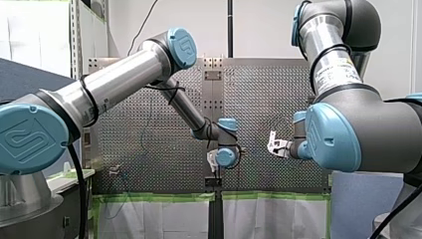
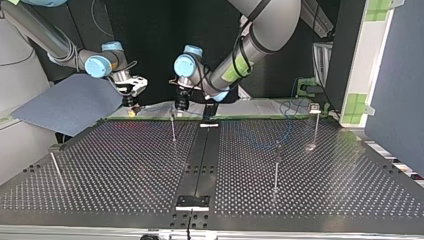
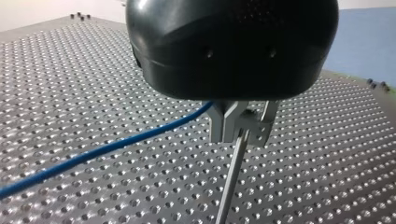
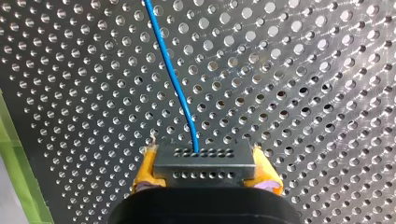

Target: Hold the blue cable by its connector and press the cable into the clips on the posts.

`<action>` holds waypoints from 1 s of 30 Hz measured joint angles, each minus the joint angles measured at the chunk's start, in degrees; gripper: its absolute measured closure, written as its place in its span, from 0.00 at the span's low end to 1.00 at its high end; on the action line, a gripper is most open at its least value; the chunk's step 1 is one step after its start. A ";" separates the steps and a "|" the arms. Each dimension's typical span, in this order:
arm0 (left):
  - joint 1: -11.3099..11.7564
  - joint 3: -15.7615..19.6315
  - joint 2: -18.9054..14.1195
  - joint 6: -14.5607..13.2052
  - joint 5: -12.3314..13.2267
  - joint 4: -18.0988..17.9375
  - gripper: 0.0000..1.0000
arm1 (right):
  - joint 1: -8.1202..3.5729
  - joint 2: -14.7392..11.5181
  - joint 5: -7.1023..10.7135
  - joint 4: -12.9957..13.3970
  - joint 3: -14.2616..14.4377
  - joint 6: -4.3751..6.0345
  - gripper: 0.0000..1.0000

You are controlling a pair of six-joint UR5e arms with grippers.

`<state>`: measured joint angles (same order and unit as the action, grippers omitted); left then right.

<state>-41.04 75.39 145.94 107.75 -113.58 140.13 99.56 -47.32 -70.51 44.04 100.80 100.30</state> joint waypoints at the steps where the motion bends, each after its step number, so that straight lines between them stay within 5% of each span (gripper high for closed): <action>1: 0.18 0.00 0.00 0.07 0.11 -0.15 1.00 | 0.00 0.00 -0.02 0.00 -0.01 0.00 1.00; 15: 1.13 0.00 0.07 0.00 0.52 -2.06 1.00 | -0.02 -0.01 -0.05 -0.02 -0.10 0.00 1.00; 30: -2.02 0.00 0.05 -1.21 -1.32 -0.20 1.00 | -0.16 0.00 0.01 -0.08 -0.11 -0.03 1.00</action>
<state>-43.07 75.39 145.99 106.54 -114.90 139.93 99.40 -47.32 -70.50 43.95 100.69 100.27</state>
